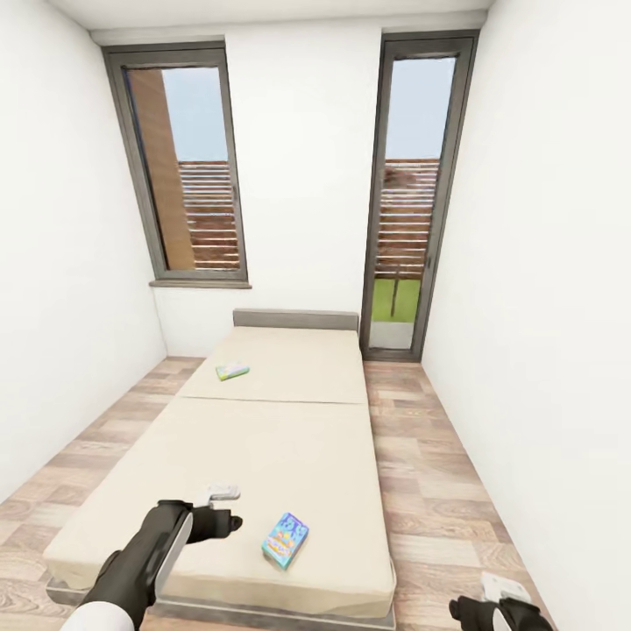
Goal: Put all the toys in the child's room - the three board games (two on the bed and one on the table), the two jigsaw puzzles on the table, and the tennis ball on the table - inside the toy box on the table in the child's room.
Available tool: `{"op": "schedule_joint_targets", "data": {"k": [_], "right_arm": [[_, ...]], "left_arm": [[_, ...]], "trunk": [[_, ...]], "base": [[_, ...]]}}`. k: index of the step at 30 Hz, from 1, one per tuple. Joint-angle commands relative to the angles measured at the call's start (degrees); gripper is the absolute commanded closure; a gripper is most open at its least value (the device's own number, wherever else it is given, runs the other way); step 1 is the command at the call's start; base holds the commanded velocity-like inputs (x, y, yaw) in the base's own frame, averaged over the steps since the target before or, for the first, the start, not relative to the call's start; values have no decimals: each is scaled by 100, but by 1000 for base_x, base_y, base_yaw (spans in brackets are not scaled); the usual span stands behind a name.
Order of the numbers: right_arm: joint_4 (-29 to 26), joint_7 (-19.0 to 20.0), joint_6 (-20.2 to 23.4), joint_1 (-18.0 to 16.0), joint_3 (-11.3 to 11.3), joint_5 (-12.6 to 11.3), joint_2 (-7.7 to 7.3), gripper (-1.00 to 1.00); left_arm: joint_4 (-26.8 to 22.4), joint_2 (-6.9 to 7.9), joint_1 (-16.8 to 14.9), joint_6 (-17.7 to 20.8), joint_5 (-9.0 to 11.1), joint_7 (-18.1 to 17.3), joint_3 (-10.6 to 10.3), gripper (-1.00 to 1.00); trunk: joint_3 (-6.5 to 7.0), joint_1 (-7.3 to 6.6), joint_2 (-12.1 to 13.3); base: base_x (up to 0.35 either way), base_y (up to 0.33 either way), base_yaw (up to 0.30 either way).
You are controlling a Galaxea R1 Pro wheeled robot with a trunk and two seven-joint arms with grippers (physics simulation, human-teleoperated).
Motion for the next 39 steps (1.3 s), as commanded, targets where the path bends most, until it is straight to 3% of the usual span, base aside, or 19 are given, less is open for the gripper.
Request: {"op": "schedule_joint_targets", "data": {"k": [1,6,16,39], "right_arm": [[-10,-29,27,0,1,-60,-2,-100],[-14,-28,26,8,-47,-64,-5,-100],[-5,-32,25,10,-408,-57,-3,-100],[33,-41,3,10,-408,4,17,-100]], "left_arm": [[-8,-2,-6,25,-1,-18,2,-100],[-14,-8,-8,22,1,-26,1,-100],[-14,-13,-13,3,4,-39,2,-100],[-15,-5,-12,16,-3,-10,8,-100]], "trunk": [[-11,3,-10],[-4,3,-10],[21,3,-10],[22,3,-10]], "base": [[24,0,0],[10,0,-86],[121,47,-230],[58,37,-48]]}}
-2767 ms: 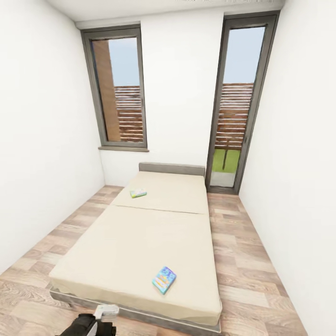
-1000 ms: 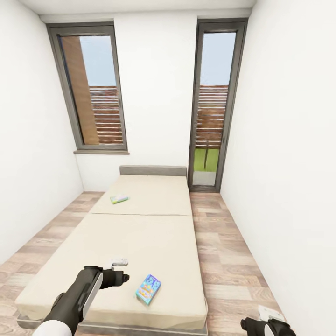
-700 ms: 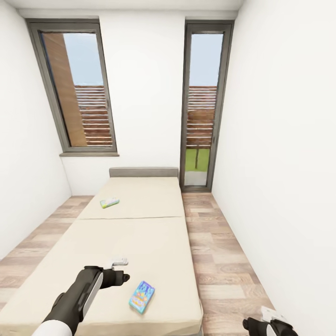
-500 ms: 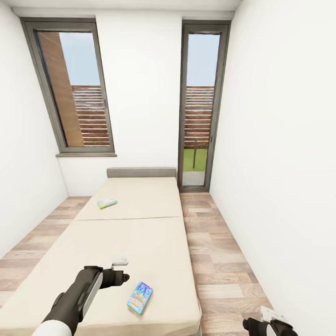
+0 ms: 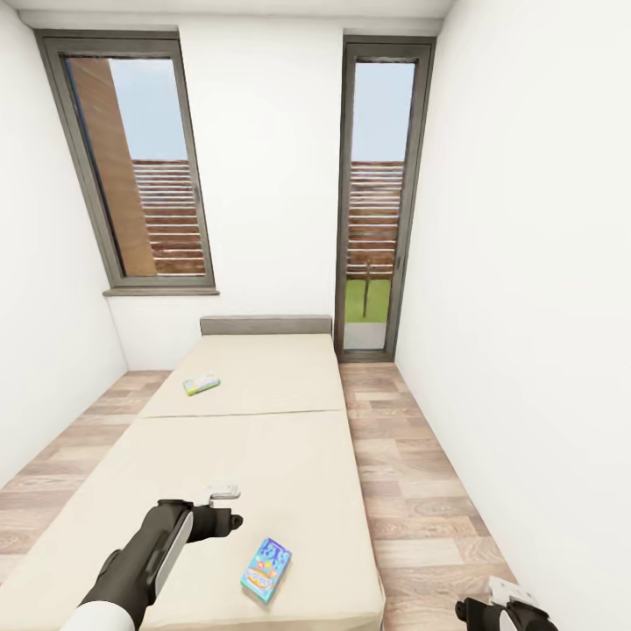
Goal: Put all the toys in the child's room - the three board games (two on the bed and one on the table), the two jigsaw puzzles on the table, and the tennis ball on the table - inside the toy box on the table in the child's room.
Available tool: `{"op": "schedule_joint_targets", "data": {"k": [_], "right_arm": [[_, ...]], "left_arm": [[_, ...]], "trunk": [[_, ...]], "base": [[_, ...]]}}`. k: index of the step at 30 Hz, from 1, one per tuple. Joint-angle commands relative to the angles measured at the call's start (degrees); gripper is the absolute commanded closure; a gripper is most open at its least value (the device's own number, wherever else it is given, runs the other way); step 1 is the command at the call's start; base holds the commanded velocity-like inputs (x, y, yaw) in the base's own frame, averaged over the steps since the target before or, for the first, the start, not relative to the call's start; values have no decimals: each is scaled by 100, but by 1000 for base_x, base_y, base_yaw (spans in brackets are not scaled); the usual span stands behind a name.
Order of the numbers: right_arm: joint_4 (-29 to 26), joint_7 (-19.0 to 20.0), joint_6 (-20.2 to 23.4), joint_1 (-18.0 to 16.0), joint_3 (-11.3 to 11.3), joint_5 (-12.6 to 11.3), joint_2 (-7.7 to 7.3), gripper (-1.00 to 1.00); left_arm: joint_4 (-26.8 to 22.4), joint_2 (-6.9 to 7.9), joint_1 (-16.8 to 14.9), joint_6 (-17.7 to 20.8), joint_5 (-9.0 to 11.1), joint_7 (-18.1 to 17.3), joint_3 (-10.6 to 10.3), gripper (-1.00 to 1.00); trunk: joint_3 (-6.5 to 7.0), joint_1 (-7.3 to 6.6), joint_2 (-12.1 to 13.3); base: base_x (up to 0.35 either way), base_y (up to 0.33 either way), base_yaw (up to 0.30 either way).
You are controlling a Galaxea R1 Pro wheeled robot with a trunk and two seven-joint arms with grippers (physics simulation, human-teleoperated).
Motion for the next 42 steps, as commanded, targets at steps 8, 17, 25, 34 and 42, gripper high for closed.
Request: {"op": "schedule_joint_targets", "data": {"k": [8,17,25,34,42], "right_arm": [[-7,-32,23,-3,-1,-51,1,-100],[-8,-36,23,-3,1,-41,1,-100],[-9,-93,23,-3,7,-40,1,-100],[-7,-352,17,-3,31,-25,1,-100],[9,-675,22,-3,43,-25,1,-100]], "left_arm": [[-7,-19,-5,14,13,-19,5,-100],[-3,-427,-29,-51,10,45,5,-100],[1251,-1005,-793,-949,24,1038,148,-100],[2662,-1041,-1397,-2063,119,1465,868,-100],[2707,-1022,-1453,-2075,118,1477,908,-100]], "trunk": [[-11,3,-10],[-11,3,-10],[-11,3,-10],[-11,3,-10],[-11,3,-10]], "base": [[151,16,0],[21,2,0],[2,0,0],[0,0,0],[0,0,0]]}}
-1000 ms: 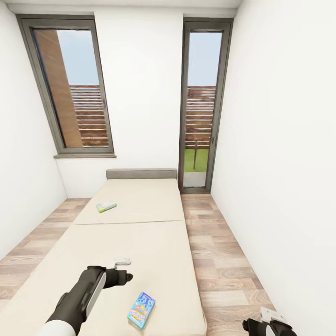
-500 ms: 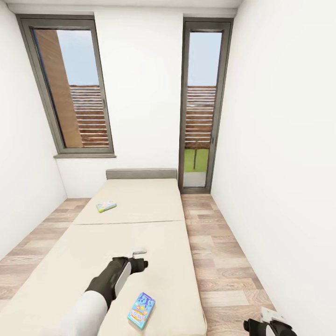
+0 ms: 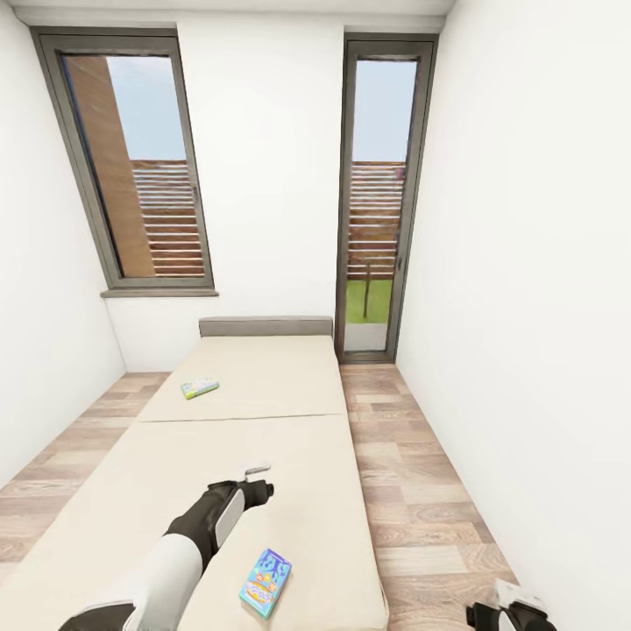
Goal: Put all the toys in the child's room - the three board games (two on the bed and one on the table), the two jigsaw puzzles on the table, and the tennis ball on the table - inside the toy box on the table in the child's room.
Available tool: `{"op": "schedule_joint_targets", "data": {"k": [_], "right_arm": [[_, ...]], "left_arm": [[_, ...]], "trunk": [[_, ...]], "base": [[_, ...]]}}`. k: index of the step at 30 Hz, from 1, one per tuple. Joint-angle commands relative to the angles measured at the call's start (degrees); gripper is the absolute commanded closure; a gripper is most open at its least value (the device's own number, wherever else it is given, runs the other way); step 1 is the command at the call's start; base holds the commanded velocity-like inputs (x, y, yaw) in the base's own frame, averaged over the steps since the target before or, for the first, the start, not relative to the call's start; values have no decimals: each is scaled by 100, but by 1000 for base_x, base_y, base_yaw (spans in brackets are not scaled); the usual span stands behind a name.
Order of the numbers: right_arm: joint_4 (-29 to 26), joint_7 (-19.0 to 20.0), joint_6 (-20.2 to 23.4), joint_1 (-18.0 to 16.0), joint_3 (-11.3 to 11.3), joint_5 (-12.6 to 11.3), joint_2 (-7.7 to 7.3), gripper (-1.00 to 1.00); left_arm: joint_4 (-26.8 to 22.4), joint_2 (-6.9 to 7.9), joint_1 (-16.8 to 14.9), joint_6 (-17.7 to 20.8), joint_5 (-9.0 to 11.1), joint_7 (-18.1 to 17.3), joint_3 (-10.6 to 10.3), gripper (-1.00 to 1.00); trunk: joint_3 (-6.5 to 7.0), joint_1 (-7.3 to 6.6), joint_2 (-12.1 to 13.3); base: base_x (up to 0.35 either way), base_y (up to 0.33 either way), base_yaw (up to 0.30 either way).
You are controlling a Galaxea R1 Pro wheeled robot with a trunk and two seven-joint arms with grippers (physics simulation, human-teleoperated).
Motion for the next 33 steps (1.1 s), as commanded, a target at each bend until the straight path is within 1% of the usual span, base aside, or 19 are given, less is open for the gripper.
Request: {"op": "schedule_joint_targets", "data": {"k": [1,3,7,19,26,33], "right_arm": [[-8,-76,23,-3,6,-64,-1,-100],[-4,-158,25,-3,6,-71,-1,-100],[0,-226,30,-3,6,-62,-3,-100],[0,-232,40,-3,7,-52,-1,-100],[0,-233,41,-3,7,-53,-1,-100],[0,-239,41,-3,7,-51,-1,-100]], "left_arm": [[-13,-2,-5,35,14,18,19,-100],[-15,2,-16,44,13,19,20,-100],[-17,6,-143,71,16,-9,19,-100],[-20,-21,-198,43,12,0,0,-100],[-19,-9,-200,22,12,-6,5,-100],[-18,-6,-199,3,12,-8,7,-100]], "trunk": [[-11,2,-10],[-11,2,-10],[-11,2,-10],[-11,2,-10],[-11,2,-10],[-11,2,-10]], "base": [[0,0,0],[0,0,0],[0,0,0],[5,0,0],[189,0,0],[86,3,0]]}}
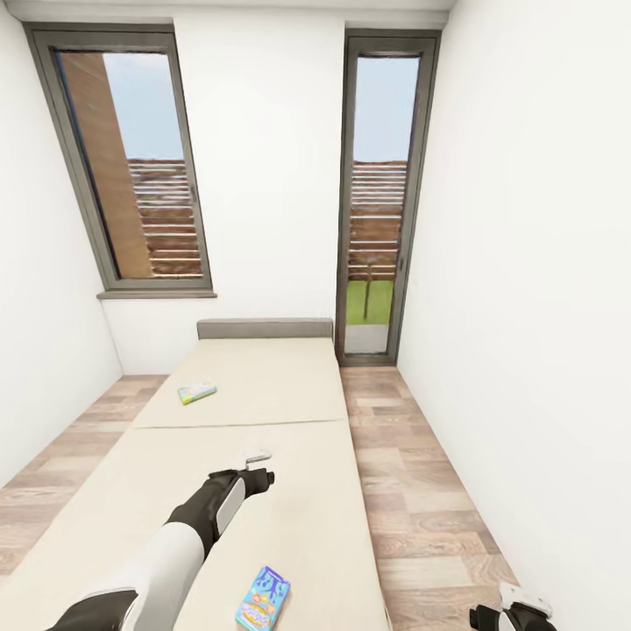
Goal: Put all the toys in the child's room - the three board games (two on the bed and one on the table), the two jigsaw puzzles on the table, and the tennis ball on the table - inside the toy box on the table in the child's room.
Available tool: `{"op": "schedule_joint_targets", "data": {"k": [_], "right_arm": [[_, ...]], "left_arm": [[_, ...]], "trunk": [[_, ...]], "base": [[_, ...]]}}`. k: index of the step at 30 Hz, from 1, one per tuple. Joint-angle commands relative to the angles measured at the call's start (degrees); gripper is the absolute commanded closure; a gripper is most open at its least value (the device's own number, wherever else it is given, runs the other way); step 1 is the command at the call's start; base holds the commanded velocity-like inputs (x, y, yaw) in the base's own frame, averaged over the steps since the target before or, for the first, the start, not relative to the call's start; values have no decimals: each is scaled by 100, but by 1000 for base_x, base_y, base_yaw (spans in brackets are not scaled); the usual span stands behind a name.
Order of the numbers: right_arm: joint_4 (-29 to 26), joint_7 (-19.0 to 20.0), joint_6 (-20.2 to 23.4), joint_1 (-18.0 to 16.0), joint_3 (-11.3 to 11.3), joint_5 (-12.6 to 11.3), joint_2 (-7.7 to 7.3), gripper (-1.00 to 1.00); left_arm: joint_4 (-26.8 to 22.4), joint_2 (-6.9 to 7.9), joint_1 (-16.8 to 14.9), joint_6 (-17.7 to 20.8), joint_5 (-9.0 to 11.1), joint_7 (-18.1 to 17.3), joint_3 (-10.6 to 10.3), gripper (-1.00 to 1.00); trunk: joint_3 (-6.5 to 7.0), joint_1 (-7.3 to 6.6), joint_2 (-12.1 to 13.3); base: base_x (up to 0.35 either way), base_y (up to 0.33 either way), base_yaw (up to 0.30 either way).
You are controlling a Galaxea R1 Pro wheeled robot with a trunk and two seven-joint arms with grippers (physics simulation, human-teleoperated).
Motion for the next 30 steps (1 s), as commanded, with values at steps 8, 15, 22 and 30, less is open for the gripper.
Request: {"op": "schedule_joint_targets", "data": {"k": [8,15,22,30], "right_arm": [[-4,-46,22,-3,12,-66,-1,-100],[-2,-47,28,-3,14,-73,-1,-100],[-2,-48,30,-3,14,-80,-1,-100],[0,-51,30,-3,14,-86,-1,-100]], "left_arm": [[-12,-5,-4,28,14,20,11,-100],[-12,-6,-3,34,11,22,-7,-100],[-12,-9,-4,55,6,27,-11,-100],[-3,-18,-4,55,-21,37,-5,-100]], "trunk": [[-40,4,-10],[-98,4,-10],[-162,4,-10],[-236,4,-10]], "base": [[93,37,0],[14,6,0],[2,1,0],[0,0,0]]}}
